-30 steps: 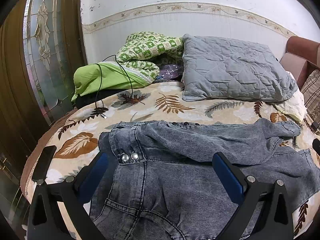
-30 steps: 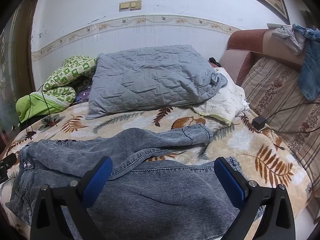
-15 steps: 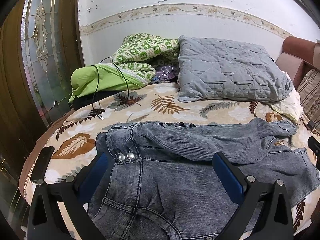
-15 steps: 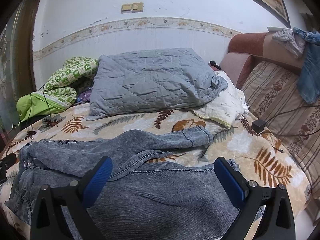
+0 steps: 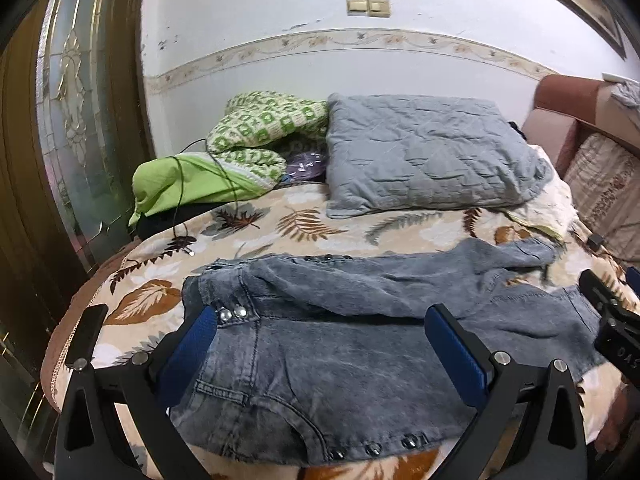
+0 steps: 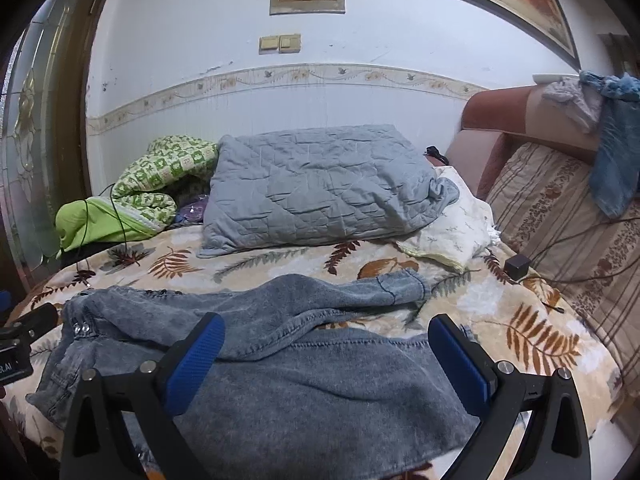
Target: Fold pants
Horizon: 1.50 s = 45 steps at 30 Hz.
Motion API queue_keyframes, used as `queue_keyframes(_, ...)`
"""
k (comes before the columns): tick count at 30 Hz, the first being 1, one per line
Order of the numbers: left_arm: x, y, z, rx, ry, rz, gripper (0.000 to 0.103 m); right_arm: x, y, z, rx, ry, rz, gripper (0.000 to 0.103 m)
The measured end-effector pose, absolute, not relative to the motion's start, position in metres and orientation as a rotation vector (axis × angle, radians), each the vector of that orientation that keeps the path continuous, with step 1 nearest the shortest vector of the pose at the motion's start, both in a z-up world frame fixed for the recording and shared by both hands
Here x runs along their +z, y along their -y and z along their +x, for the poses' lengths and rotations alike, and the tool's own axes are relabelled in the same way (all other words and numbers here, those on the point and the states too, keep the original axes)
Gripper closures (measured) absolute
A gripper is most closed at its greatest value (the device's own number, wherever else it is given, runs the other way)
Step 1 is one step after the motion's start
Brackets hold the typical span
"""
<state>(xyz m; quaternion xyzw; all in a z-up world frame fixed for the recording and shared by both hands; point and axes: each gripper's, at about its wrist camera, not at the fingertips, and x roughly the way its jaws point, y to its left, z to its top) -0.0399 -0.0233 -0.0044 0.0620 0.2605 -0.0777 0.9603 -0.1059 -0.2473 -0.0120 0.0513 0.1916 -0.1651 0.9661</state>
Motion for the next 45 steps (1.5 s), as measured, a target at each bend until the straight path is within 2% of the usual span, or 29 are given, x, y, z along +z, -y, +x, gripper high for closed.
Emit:
queue_keyframes(13, 0.004, 0.036, -0.067, -0.208, -0.513, 0.137, 0.000, -0.014, 0.236, -0.135, -0.341, -0.365, 0.092, 0.000)
queue_keyframes(24, -0.003, 0.035, -0.041, -0.209, -0.571, 0.140, 0.000, -0.014, 0.245, -0.117, -0.333, -0.403, 0.103, 0.000)
queue_keyframes(35, 0.005, -0.001, 0.106, -0.078, -0.759, 0.026, 0.000, -0.021, 0.380, 0.008, -0.433, -0.612, 0.231, 0.000)
queue_keyframes(41, -0.027, -0.023, 0.196, -0.017, -0.920, -0.038, 0.000, -0.038, 0.442, 0.082, -0.478, -0.672, 0.315, 0.000)
queue_keyframes(45, -0.057, -0.040, 0.228, 0.028, -0.983, -0.079, 0.000, -0.061, 0.470, 0.111, -0.476, -0.713, 0.358, 0.002)
